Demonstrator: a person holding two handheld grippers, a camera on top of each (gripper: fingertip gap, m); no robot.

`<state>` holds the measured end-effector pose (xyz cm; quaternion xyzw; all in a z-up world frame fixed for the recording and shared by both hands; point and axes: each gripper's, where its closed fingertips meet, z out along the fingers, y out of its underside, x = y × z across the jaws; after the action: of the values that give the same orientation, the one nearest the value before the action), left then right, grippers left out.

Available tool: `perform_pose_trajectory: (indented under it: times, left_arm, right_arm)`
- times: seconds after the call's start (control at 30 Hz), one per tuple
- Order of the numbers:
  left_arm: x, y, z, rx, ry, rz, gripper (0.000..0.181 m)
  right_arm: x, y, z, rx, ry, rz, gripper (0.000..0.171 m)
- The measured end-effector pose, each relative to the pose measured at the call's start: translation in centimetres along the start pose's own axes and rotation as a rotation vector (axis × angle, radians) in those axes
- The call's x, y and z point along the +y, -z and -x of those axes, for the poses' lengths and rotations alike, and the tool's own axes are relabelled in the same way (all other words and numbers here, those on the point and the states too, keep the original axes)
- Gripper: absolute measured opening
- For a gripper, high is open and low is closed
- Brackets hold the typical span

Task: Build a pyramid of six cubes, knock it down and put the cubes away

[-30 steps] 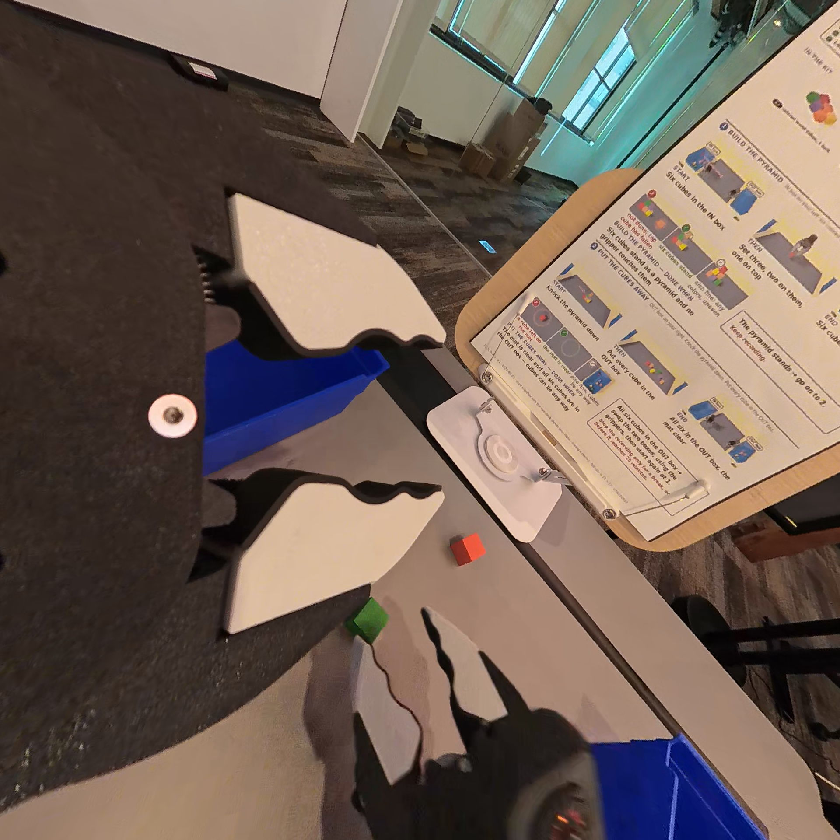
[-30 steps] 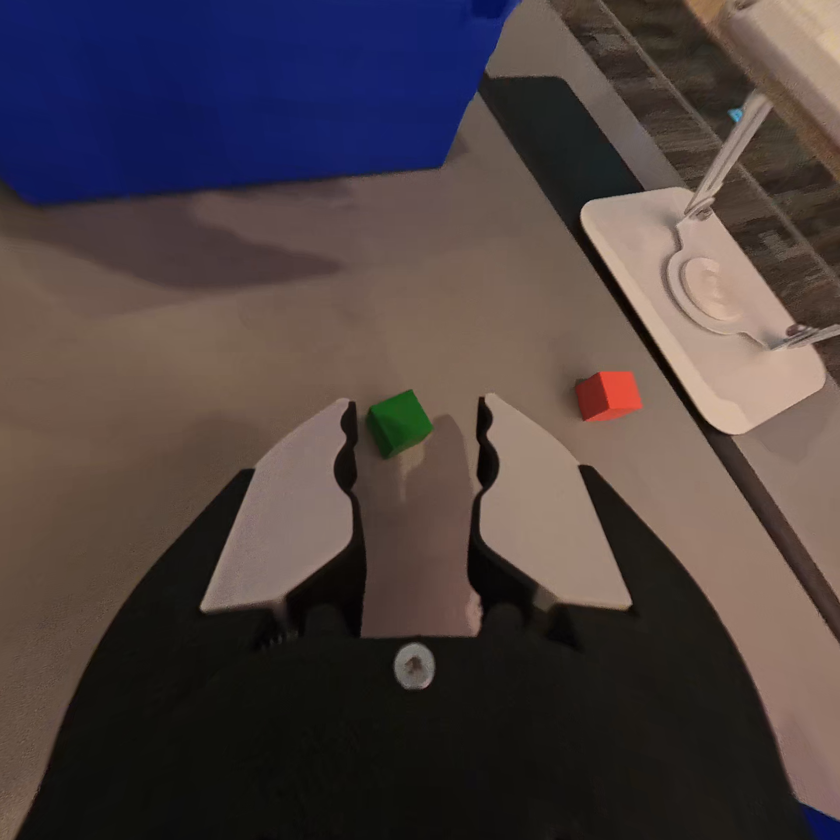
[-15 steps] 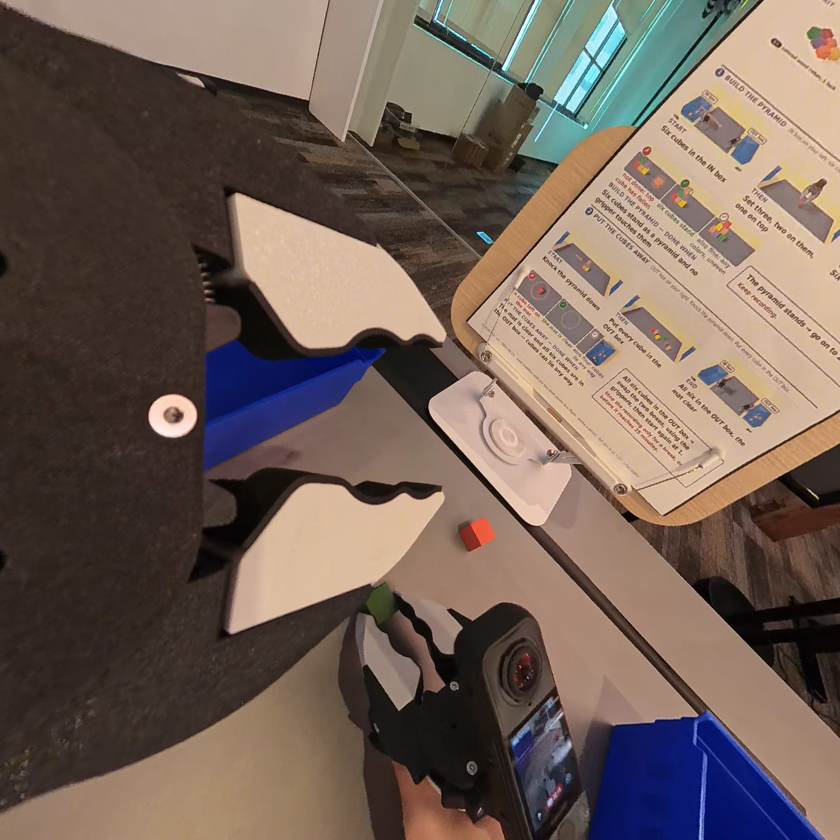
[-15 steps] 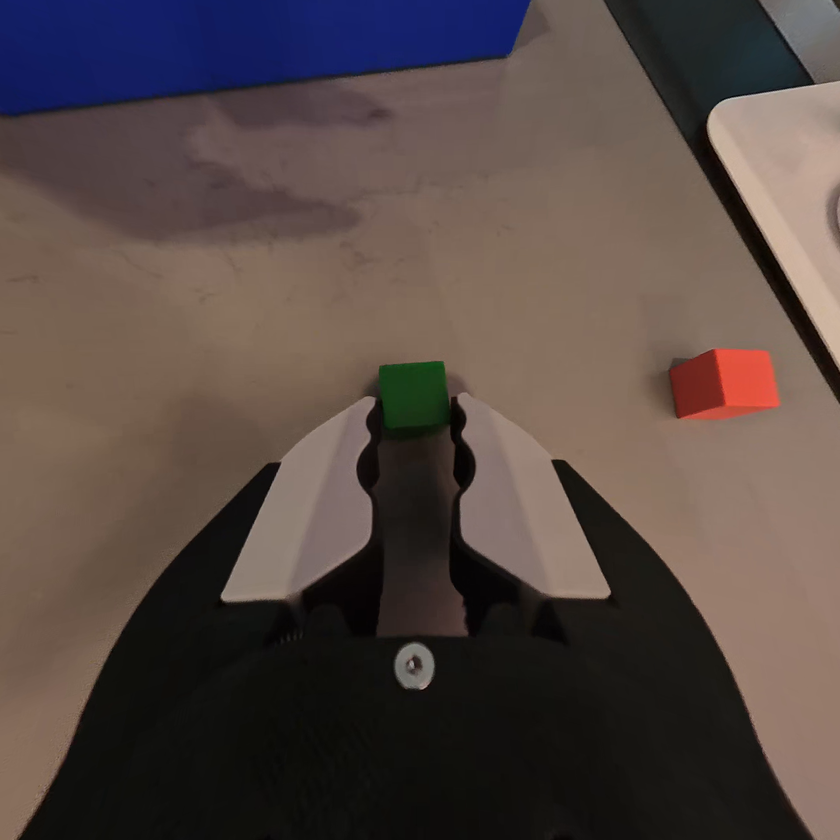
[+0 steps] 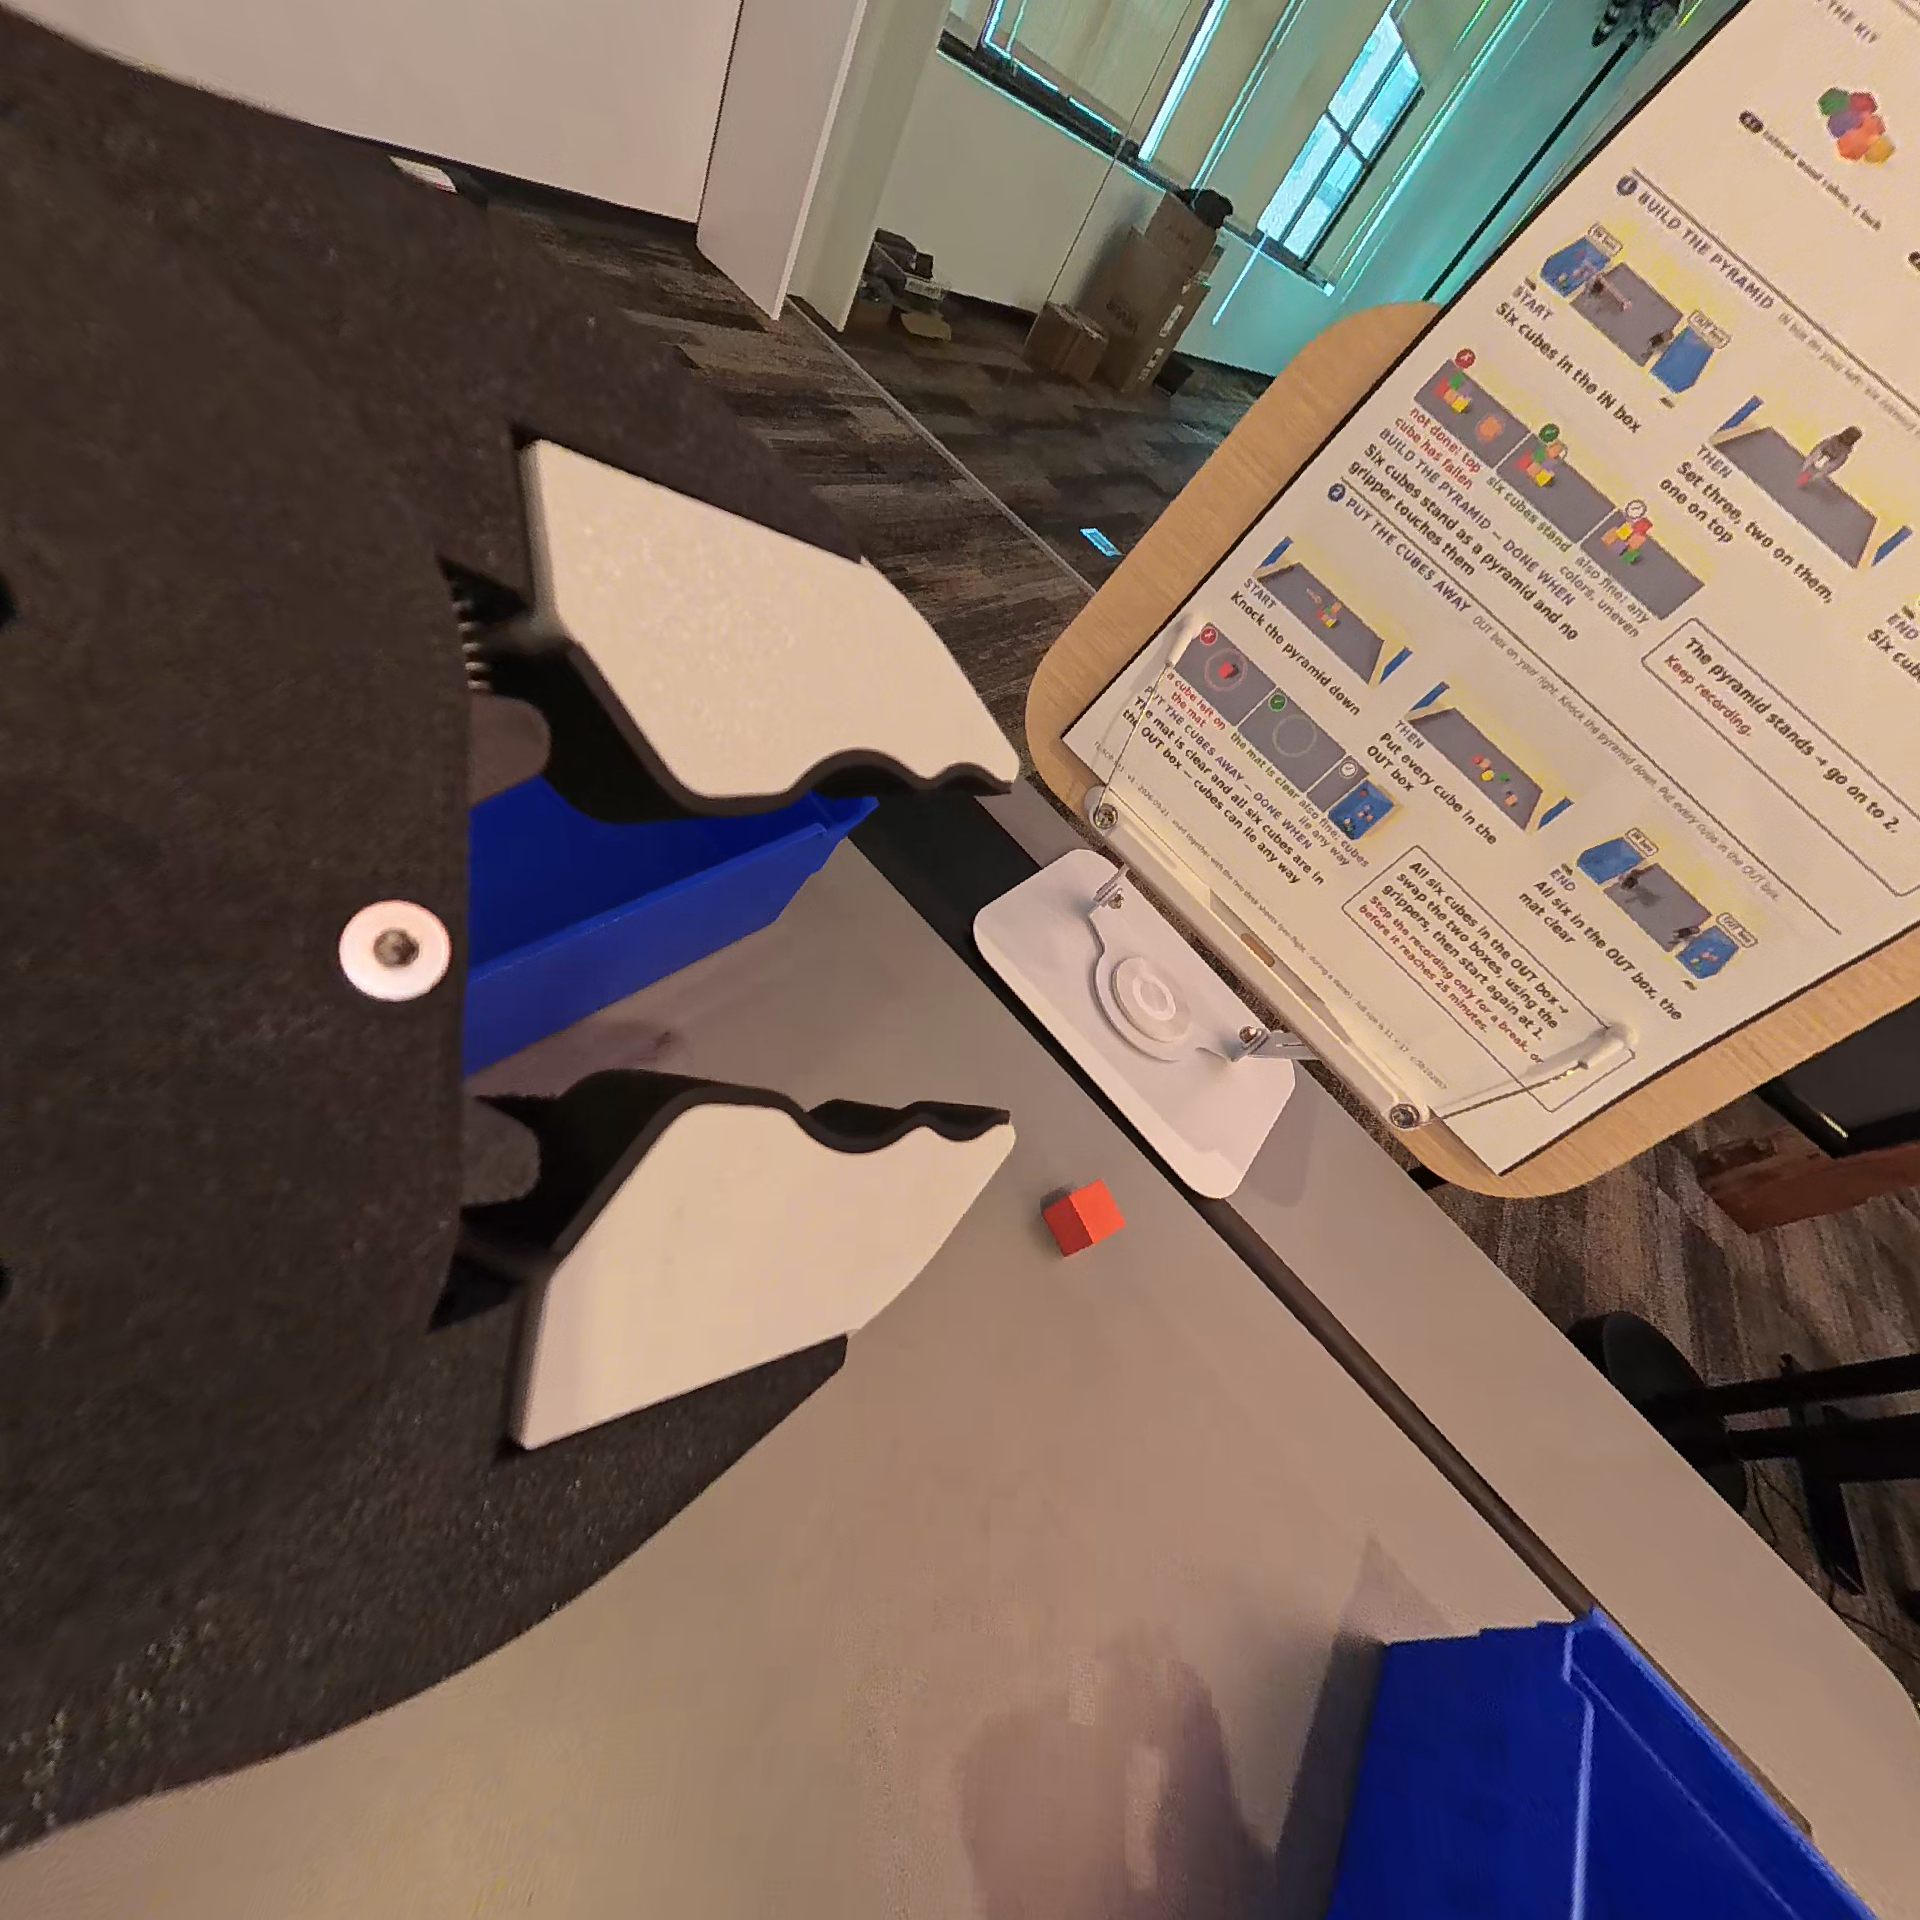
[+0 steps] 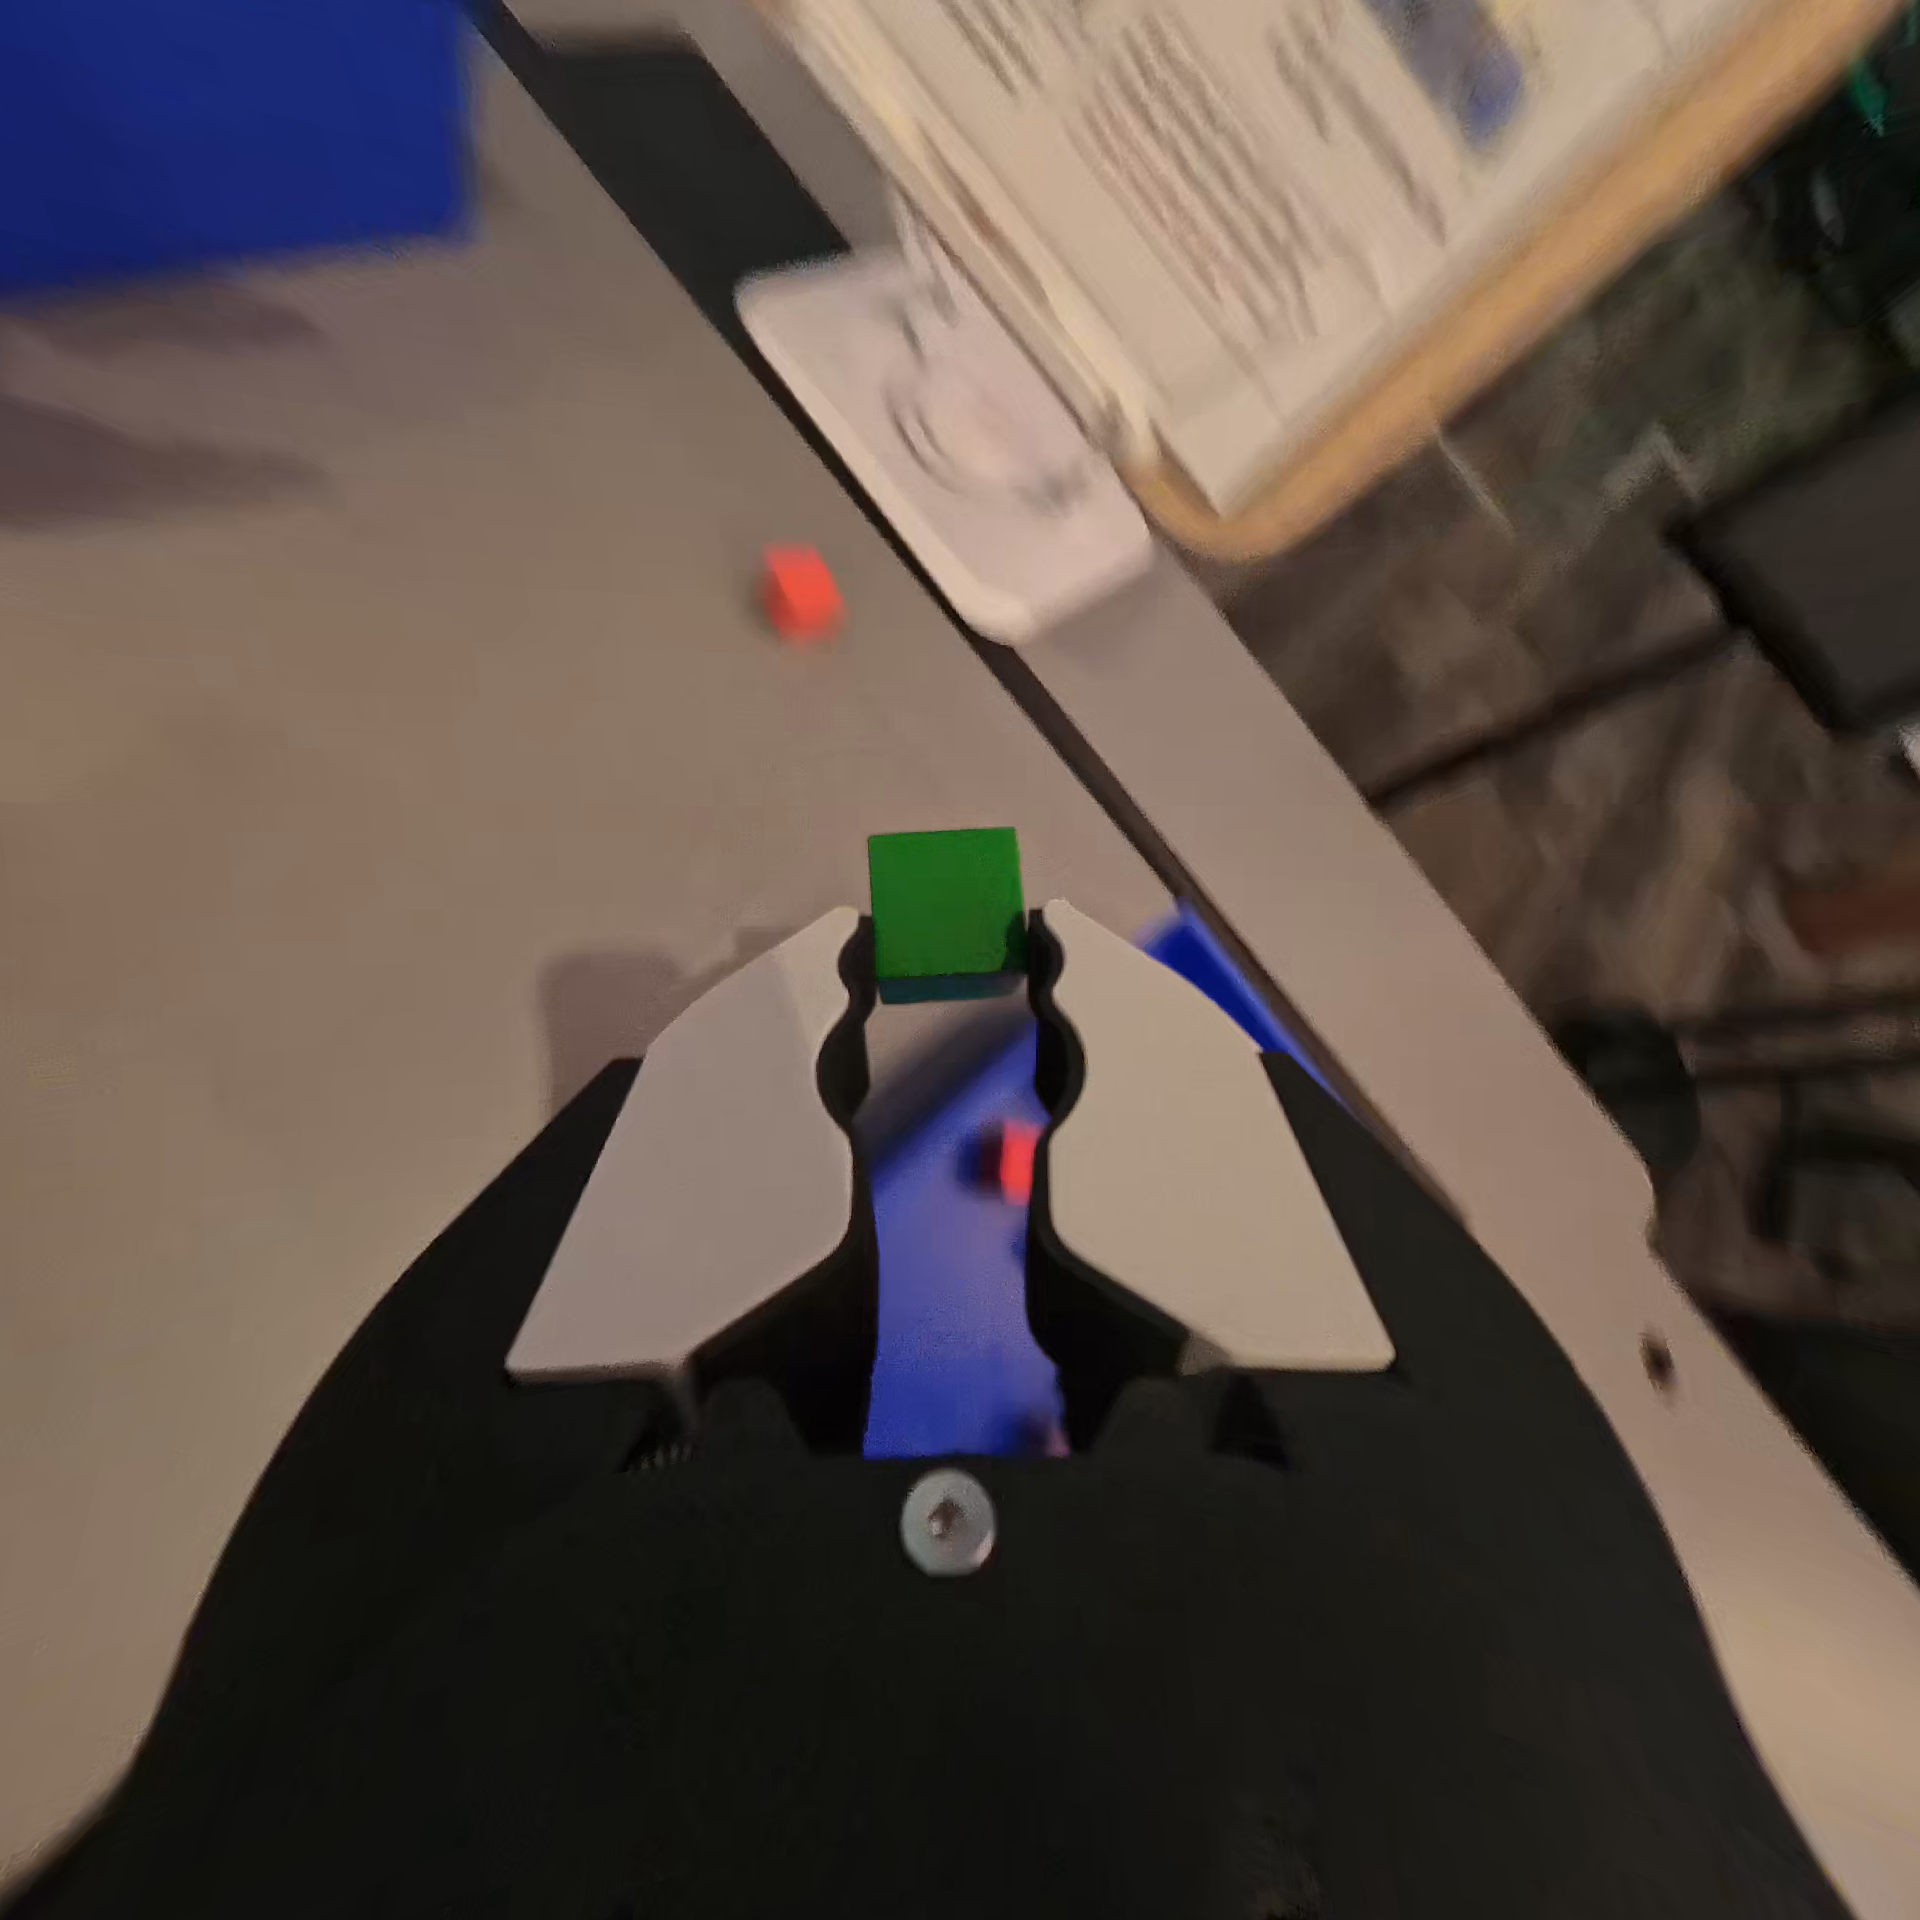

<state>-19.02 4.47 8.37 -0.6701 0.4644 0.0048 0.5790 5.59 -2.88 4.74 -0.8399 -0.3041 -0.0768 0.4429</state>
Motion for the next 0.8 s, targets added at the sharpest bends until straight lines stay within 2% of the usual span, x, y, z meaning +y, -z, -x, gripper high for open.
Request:
perform_pose_trajectory:
  times: [0.07, 0.17, 0.23, 0.27, 0.37, 0.57, 0.63, 0.7, 0.8]
  left_arm:
    - [0.0, 0.1, -0.1, 0.003, -0.001, 0.0, 0.056]
    - [-0.1, 0.2, -0.2, 0.007, -0.004, -0.002, 0.056]
    - [-0.1, 0.3, -0.3, 0.01, -0.006, -0.002, 0.056]
    - [-0.1, 0.3, -0.3, 0.009, -0.007, -0.002, 0.056]
    - [-0.1, 0.4, -0.3, 0.008, -0.004, -0.001, 0.056]
    - [0.2, 0.0, -0.6, 0.013, -0.016, 0.013, 0.057]
    - [0.1, 0.0, -0.8, 0.017, -0.021, 0.016, 0.057]
    - [0.1, 0.0, -1.0, 0.02, -0.025, 0.016, 0.057]
    - [0.1, 0.0, -0.9, 0.018, -0.026, 0.017, 0.057]
  right_arm:
    - [6.5, 0.7, -1.5, -0.052, -0.051, 0.201, 0.029]
    - [15.4, -1.2, -1.9, -0.18, -0.045, 0.429, 0.03]
    - [19.6, -3.2, -2.5, -0.208, -0.102, 0.548, 0.03]
    - [20.5, -4.1, -2.2, -0.246, -0.128, 0.563, 0.031]
    - [21.5, -5.5, -0.7, -0.358, -0.144, 0.546, 0.031]
    - [23.5, -5.6, -0.6, -0.369, -0.17, 0.615, 0.031]
    - [23.6, -5.6, -1.1, -0.34, -0.195, 0.603, 0.035]
    - [22.9, -5.5, -2.1, -0.299, -0.211, 0.568, 0.046]
    - [20.4, -4.6, -4.1, -0.188, -0.195, 0.484, 0.046]
